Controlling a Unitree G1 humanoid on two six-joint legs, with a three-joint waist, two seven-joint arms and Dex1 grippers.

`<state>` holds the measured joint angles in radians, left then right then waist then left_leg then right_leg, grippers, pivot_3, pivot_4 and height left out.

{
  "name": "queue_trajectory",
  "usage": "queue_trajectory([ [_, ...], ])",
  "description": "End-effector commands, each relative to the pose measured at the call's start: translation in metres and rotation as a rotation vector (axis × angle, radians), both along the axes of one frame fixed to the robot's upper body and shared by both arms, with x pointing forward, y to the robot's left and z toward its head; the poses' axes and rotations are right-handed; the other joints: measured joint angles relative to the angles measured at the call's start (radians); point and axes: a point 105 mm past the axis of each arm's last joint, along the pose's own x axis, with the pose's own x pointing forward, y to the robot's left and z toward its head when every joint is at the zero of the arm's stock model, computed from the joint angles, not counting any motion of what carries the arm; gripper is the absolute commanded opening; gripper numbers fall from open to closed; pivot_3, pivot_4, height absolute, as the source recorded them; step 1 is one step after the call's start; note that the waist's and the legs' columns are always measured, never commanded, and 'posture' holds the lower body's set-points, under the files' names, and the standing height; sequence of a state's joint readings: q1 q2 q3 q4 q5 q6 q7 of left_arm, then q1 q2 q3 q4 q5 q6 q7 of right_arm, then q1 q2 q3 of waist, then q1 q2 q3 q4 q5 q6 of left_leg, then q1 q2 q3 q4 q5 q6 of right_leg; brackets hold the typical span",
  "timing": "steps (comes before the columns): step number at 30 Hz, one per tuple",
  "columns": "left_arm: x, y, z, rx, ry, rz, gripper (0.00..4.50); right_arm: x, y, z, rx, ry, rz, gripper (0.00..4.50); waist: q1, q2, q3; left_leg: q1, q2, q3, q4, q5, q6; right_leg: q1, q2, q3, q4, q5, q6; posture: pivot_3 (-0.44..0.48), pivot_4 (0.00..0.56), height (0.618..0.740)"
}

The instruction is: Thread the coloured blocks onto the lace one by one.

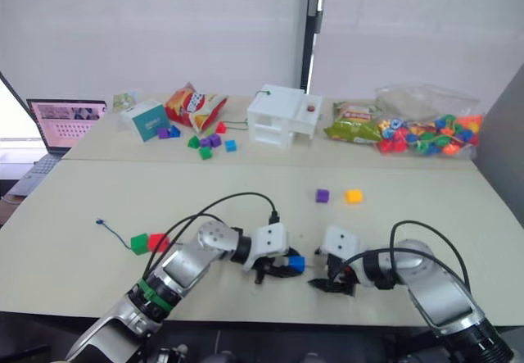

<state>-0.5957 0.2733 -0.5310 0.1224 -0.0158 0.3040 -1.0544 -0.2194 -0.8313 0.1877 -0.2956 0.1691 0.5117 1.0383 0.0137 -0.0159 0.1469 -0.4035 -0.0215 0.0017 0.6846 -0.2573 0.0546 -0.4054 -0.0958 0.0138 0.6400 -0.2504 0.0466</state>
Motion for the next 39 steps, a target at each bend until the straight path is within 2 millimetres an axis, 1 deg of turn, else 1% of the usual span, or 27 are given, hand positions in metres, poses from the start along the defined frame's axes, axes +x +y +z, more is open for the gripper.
queue_trajectory([
  [1, -0.001, -0.003, 0.010, -0.014, -0.038, -0.028, 1.31, 0.003, 0.001, 0.005, -0.005, -0.038, 0.013, 1.93, 0.000, 0.000, 0.000, 0.000, 0.000, 0.000, 0.000, 0.000, 0.000, 0.000, 0.000, 0.000, 0.000, 0.000, 0.000, 0.000, 0.150, 0.740],
  [6, -0.001, -0.001, 0.010, -0.008, -0.036, -0.033, 1.31, 0.004, 0.000, 0.004, -0.017, -0.046, 0.021, 0.22, 0.000, 0.000, 0.000, 0.000, 0.000, 0.000, 0.000, 0.000, 0.000, 0.000, 0.000, 0.000, 0.000, 0.000, 0.000, 0.000, 0.150, 0.740],
  [7, -0.001, 0.001, 0.011, -0.006, -0.035, -0.033, 1.31, 0.004, 0.000, 0.005, -0.014, -0.051, 0.025, 0.00, -0.002, 0.000, 0.000, 0.000, 0.000, 0.000, 0.000, 0.000, 0.000, 0.000, 0.000, 0.000, 0.000, 0.000, 0.000, 0.000, 0.150, 0.740],
  [13, 0.001, 0.015, 0.011, 0.013, -0.032, -0.013, 1.31, 0.001, 0.005, 0.011, 0.003, -0.055, 0.057, 0.00, -0.002, 0.000, 0.000, 0.000, 0.000, 0.000, 0.000, 0.000, 0.000, 0.000, 0.001, 0.000, 0.000, 0.000, 0.000, 0.000, 0.150, 0.740],
  [15, 0.002, 0.025, 0.012, 0.011, -0.031, 0.004, 1.31, 0.000, 0.007, 0.012, 0.005, -0.055, 0.068, 0.00, -0.002, 0.000, 0.000, 0.000, 0.001, 0.000, 0.000, 0.000, 0.000, 0.000, 0.001, 0.000, 0.000, 0.000, 0.000, 0.000, 0.150, 0.740],
  [16, 0.002, 0.034, 0.013, 0.016, -0.030, 0.009, 1.31, 0.000, 0.009, 0.014, 0.009, -0.057, 0.072, 0.00, -0.003, 0.000, 0.000, 0.000, 0.001, 0.000, 0.000, 0.000, 0.000, 0.000, 0.001, 0.000, 0.000, 0.000, 0.000, 0.000, 0.150, 0.740],
  [19, 0.001, 0.075, 0.015, 0.056, -0.050, 0.042, 1.31, -0.001, 0.012, 0.015, 0.012, -0.056, 0.083, 0.00, -0.012, 0.000, 0.000, 0.000, 0.002, 0.000, 0.000, 0.000, 0.000, -0.001, 0.002, 0.001, 0.001, 0.000, -0.001, 0.000, 0.150, 0.740],
  [22, -0.005, 0.114, 0.014, 0.110, -0.030, 0.057, 1.31, -0.002, 0.013, 0.015, 0.008, -0.049, 0.086, 0.00, -0.013, 0.000, 0.000, 0.001, 0.002, 0.000, -0.001, 0.000, 0.000, -0.001, 0.002, 0.001, 0.001, -0.001, -0.001, 0.000, 0.150, 0.740],
  [23, -0.005, 0.137, 0.012, 0.153, -0.018, 0.086, 1.31, -0.002, 0.013, 0.016, 0.005, -0.047, 0.089, 0.00, -0.014, 0.000, 0.000, 0.001, 0.002, -0.001, -0.001, 0.000, 0.000, -0.001, 0.001, 0.001, 0.001, -0.001, -0.001, 0.000, 0.150, 0.740],
  [26, -0.002, 0.189, 0.008, 0.255, -0.003, 0.174, 1.31, -0.003, 0.012, 0.016, -0.004, -0.044, 0.098, 0.00, -0.015, 0.000, 0.000, 0.001, 0.002, -0.001, -0.002, 0.000, 0.000, -0.001, 0.001, 0.000, 0.000, -0.001, -0.001, 0.000, 0.150, 0.740],
  [27, -0.001, 0.210, 0.005, 0.308, 0.004, 0.211, 1.31, -0.003, 0.012, 0.016, -0.005, -0.043, 0.102, 0.00, -0.015, 0.000, 0.000, 0.002, 0.002, 0.000, -0.002, 0.000, 0.000, -0.001, 0.001, 0.000, 0.000, -0.001, -0.001, 0.000, 0.150, 0.740],
  [28, -0.001, 0.226, 0.004, 0.349, 0.001, 0.236, 1.31, -0.004, 0.012, 0.016, -0.007, -0.041, 0.106, 0.00, -0.015, 0.000, 0.000, 0.003, 0.002, 0.000, -0.003, 0.000, 0.000, 0.000, 0.000, 0.001, 0.000, -0.001, -0.001, 0.000, 0.150, 0.740],
  [30, 0.001, 0.247, 0.006, 0.394, -0.013, 0.266, 1.31, -0.004, 0.011, 0.016, -0.011, -0.039, 0.110, 0.00, -0.018, 0.000, 0.000, 0.004, 0.003, 0.000, -0.004, 0.000, 0.000, 0.000, 0.000, 0.000, 0.000, -0.001, -0.002, 0.000, 0.150, 0.740],
  [31, 0.004, 0.253, 0.011, 0.391, -0.038, 0.280, 1.31, -0.004, 0.011, 0.017, -0.013, -0.038, 0.112, 0.00, -0.020, 0.000, 0.000, 0.005, 0.003, 0.000, -0.004, 0.000, 0.000, 0.000, 0.000, 0.001, 0.001, -0.001, -0.002, 0.000, 0.150, 0.740],
  [33, 0.008, 0.257, 0.018, 0.376, -0.074, 0.290, 1.31, -0.003, 0.010, 0.017, -0.016, -0.035, 0.114, 0.00, -0.022, 0.000, 0.000, 0.005, 0.003, 0.000, -0.005, 0.000, 0.000, 0.000, 0.001, 0.001, 0.001, -0.001, -0.003, 0.000, 0.150, 0.740],
  [36, 0.008, 0.253, 0.026, 0.345, -0.098, 0.268, 1.31, -0.002, 0.011, 0.018, -0.022, -0.032, 0.123, 0.00, -0.023, 0.000, 0.000, 0.004, 0.003, 0.001, -0.004, 0.000, 0.000, -0.001, 0.000, 0.001, 0.001, -0.001, -0.003, 0.000, 0.150, 0.740],
  [38, 0.006, 0.242, 0.032, 0.287, -0.066, 0.256, 2.33, -0.002, 0.012, 0.018, -0.020, -0.033, 0.128, 0.00, -0.023, 0.000, 0.000, 0.004, 0.002, 0.001, -0.004, 0.000, 0.000, -0.001, 0.001, 0.000, 0.002, -0.001, -0.002, 0.000, 0.150, 0.740],
  [39, 0.004, 0.237, 0.033, 0.267, -0.044, 0.248, 2.61, -0.002, 0.013, 0.018, -0.019, -0.032, 0.129, 0.00, -0.023, 0.000, 0.000, 0.003, 0.002, 0.001, -0.004, 0.000, 0.000, -0.001, 0.001, 0.000, 0.002, -0.001, -0.002, 0.000, 0.150, 0.740],
])
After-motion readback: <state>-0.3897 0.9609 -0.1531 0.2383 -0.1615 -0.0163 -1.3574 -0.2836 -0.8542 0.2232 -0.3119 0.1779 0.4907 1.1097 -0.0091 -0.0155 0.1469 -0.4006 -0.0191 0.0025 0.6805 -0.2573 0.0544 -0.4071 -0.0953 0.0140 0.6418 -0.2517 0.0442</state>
